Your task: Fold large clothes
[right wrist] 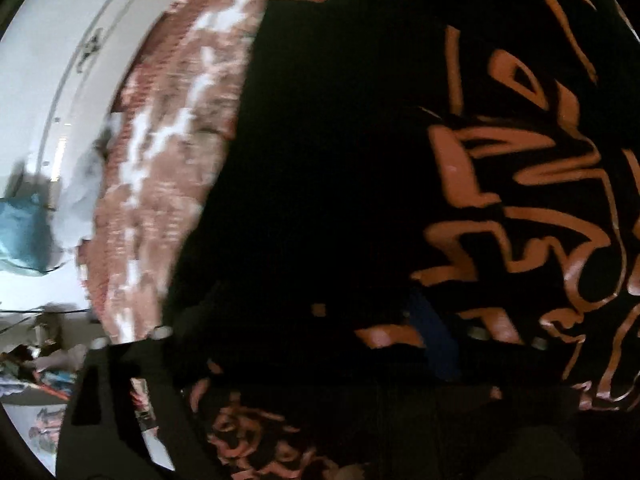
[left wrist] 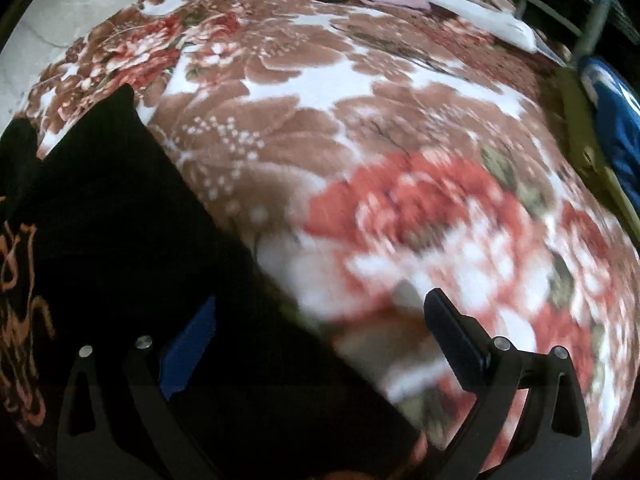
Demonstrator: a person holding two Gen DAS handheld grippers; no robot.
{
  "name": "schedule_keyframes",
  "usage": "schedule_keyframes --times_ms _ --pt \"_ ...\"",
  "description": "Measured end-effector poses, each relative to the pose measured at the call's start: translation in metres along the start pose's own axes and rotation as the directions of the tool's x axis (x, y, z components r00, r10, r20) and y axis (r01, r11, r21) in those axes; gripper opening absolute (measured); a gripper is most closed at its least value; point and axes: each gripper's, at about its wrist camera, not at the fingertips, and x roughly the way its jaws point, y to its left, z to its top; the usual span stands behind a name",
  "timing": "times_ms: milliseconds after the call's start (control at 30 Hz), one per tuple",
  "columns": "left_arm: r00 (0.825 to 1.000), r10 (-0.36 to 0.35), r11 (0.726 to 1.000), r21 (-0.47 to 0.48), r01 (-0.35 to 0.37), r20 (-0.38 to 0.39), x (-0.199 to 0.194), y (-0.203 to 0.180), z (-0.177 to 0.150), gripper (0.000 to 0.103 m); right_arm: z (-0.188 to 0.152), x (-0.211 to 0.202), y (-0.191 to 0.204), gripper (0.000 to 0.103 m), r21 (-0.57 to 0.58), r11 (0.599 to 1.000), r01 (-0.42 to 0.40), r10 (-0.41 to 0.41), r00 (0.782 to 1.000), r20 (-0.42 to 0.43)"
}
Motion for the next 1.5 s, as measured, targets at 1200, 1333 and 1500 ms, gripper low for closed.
schedule_keyframes --times_ms 1200,1333,1500 --pt "0.984 0.128 0.645 -0.743 -0.178 -0.125 -0.136 0.379 -0.201 0.030 -0.080 -0.145 -0.261 0.098 0.291 0.759 0.583 -0.635 0.761 0.132" --pt "0.985 0.115 0.674 -0.718 -0.175 -0.131 -0.139 0.376 -0.198 0.015 -0.075 -0.142 -0.258 0.098 0.302 0.759 0.577 -0.630 0.767 0.120" --pt "0.972 0.180 0.699 -0.676 -0.234 -0.150 -0.168 0.386 -0.192 0.015 -0.069 -0.140 -0.237 0.098 0.243 0.800 0.549 -0.585 0.803 0.115"
